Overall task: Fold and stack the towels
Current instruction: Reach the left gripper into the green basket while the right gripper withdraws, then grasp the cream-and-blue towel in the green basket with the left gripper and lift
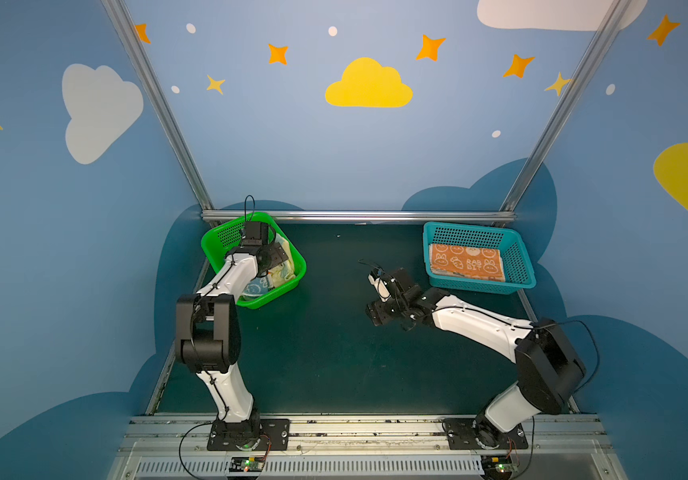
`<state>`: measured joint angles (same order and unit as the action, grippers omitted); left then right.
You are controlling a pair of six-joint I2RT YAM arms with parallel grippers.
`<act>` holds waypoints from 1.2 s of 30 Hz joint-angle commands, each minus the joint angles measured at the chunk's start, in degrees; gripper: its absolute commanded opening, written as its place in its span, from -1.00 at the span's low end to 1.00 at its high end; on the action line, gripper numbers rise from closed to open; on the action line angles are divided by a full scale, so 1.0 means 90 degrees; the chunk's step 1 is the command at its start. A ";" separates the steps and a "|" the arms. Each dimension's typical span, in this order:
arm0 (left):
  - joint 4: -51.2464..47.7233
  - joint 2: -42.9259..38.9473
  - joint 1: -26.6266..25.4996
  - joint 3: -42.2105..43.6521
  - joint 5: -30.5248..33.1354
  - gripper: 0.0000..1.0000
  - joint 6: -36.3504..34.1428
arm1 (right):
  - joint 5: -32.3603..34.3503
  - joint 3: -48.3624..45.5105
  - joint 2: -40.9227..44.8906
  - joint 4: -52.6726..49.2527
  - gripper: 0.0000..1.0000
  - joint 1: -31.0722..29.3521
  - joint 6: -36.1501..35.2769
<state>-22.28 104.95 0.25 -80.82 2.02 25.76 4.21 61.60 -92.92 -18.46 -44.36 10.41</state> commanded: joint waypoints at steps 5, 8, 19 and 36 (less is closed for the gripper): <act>-0.0113 0.0749 -0.0001 -0.0632 0.0000 0.81 0.0214 | 0.0225 0.0356 -0.0199 -0.0238 0.63 -0.0184 0.0049; -0.0143 0.1036 -0.0005 -0.0816 0.0019 0.71 0.0217 | 0.0163 0.0381 -0.0231 -0.0241 0.64 -0.0186 0.0076; 0.0278 0.1504 -0.0007 -0.0994 -0.0078 -0.13 0.0341 | -0.0268 0.0359 -0.0295 -0.0086 0.51 -0.0200 0.0186; 0.0131 -0.0158 -0.0596 -0.0921 -0.0667 -0.92 -0.0657 | -0.0158 0.0525 -0.0108 -0.0158 0.49 -0.0218 0.0194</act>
<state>-21.41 109.69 -3.36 -89.69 -2.00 23.66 2.35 64.53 -95.44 -19.57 -46.02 11.62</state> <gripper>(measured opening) 0.049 0.746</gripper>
